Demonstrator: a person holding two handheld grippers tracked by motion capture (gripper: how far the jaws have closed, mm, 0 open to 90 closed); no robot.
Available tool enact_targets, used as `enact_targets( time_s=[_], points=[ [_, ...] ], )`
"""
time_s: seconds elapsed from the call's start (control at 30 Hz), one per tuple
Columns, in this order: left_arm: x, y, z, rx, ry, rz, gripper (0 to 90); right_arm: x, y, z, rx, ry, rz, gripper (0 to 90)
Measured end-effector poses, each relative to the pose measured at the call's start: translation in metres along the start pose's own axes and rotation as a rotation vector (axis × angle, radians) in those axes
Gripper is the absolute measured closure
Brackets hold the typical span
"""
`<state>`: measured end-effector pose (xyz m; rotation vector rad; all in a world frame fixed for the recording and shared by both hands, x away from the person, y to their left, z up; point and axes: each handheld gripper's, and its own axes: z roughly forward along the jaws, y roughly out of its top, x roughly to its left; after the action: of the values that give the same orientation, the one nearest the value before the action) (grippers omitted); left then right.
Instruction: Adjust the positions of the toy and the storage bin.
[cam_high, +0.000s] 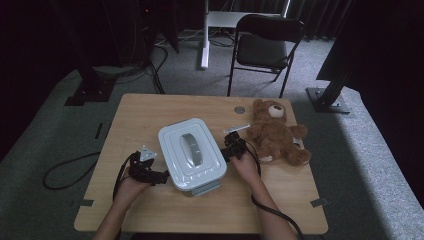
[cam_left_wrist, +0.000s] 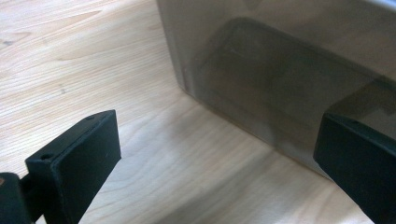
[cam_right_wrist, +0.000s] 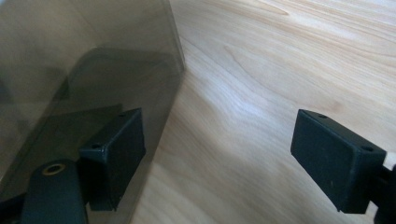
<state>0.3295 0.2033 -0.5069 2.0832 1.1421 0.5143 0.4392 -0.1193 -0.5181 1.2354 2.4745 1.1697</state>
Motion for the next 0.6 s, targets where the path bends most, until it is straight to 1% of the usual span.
enact_targets(
  time_s=[0.03, 0.2, 0.27, 0.33, 0.37, 0.47, 0.53, 0.57, 0.6],
  points=[
    [-0.003, 0.000, 0.000, 0.000, 0.002, 0.004, 1.3, 0.000, -0.002, -0.002, -0.003, 0.001, -0.002, 17.4],
    [-0.020, 0.001, -0.004, 0.006, -0.016, 0.039, 1.3, -0.003, -0.011, -0.010, -0.010, 0.010, 0.008, 18.6],
    [-0.026, 0.000, -0.005, 0.008, -0.023, 0.047, 1.3, -0.003, -0.015, -0.014, -0.016, 0.009, 0.012, 18.8],
    [-0.031, -0.002, -0.006, -0.006, -0.033, 0.059, 1.3, -0.005, -0.020, -0.016, -0.028, 0.010, 0.020, 18.7],
    [-0.032, -0.003, -0.006, -0.013, -0.041, 0.065, 1.3, -0.006, -0.022, -0.018, -0.032, 0.009, 0.027, 18.5],
    [-0.031, -0.007, -0.005, -0.039, -0.072, 0.047, 1.3, -0.009, -0.026, -0.021, -0.028, 0.006, 0.047, 16.5],
    [-0.027, -0.011, -0.006, -0.061, -0.107, 0.024, 1.3, -0.007, -0.031, -0.024, -0.031, -0.003, 0.036, 16.1],
    [-0.026, -0.013, -0.007, -0.069, -0.112, 0.020, 1.3, -0.006, -0.033, -0.025, -0.032, -0.018, 0.024, 15.5],
    [-0.024, -0.015, -0.008, -0.071, -0.107, 0.019, 1.3, -0.005, -0.036, -0.027, -0.039, -0.027, 0.012, 14.7]
  ],
)
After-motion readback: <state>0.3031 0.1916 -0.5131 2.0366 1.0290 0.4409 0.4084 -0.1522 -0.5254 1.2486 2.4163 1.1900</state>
